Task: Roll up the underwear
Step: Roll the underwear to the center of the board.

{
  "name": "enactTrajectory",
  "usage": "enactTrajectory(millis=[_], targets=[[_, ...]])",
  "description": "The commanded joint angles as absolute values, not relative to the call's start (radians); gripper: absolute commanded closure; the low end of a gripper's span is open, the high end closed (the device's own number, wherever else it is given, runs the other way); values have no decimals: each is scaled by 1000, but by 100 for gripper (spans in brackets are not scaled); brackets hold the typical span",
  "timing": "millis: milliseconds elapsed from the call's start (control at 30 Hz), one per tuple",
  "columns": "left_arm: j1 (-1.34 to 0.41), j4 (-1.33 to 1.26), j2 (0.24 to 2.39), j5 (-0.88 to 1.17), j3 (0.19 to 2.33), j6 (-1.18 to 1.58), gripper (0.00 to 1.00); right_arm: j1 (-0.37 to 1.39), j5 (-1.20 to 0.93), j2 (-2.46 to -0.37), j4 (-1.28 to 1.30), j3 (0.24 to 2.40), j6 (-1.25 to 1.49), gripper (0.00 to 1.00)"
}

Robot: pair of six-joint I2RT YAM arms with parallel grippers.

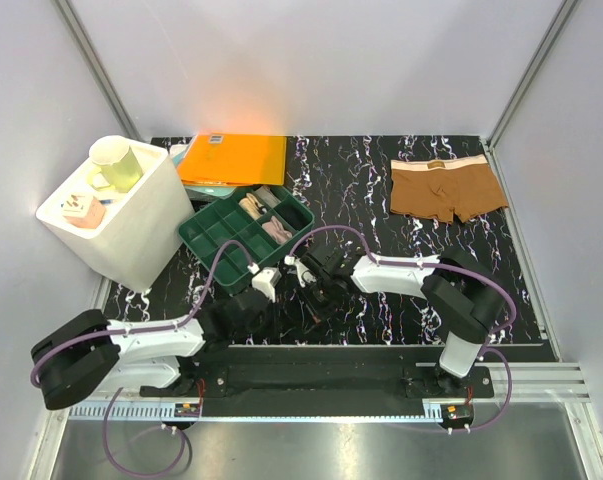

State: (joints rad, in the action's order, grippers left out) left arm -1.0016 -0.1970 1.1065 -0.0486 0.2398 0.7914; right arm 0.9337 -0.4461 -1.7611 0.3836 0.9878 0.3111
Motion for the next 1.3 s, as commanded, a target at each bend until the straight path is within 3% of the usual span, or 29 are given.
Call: enactTrajectory(millis=[0, 33, 133, 167, 300, 400, 700, 1267], targets=[[-1005, -227, 1176, -86, 261, 827, 93, 920, -376, -1755, 377, 996, 293, 100], [-1005, -203, 1192, -86, 268, 836, 96, 917, -370, -1750, 380, 997, 301, 98], [-1005, -152, 1247, -77, 290, 865, 100, 914, -351, -1718, 399, 996, 305, 76], [-1005, -140, 1258, -74, 296, 871, 100, 914, -333, -1707, 411, 994, 308, 61], [-1005, -83, 1282, -61, 334, 894, 100, 914, -308, -1600, 423, 959, 285, 43], [-1003, -23, 1281, -61, 374, 897, 100, 916, -284, -1511, 400, 896, 262, 36], [-991, 67, 1296, -23, 456, 851, 100, 957, -201, -1270, 166, 689, 206, 34], [-914, 81, 1322, 92, 491, 781, 100, 1121, -35, -1301, 58, 658, 68, 33]])
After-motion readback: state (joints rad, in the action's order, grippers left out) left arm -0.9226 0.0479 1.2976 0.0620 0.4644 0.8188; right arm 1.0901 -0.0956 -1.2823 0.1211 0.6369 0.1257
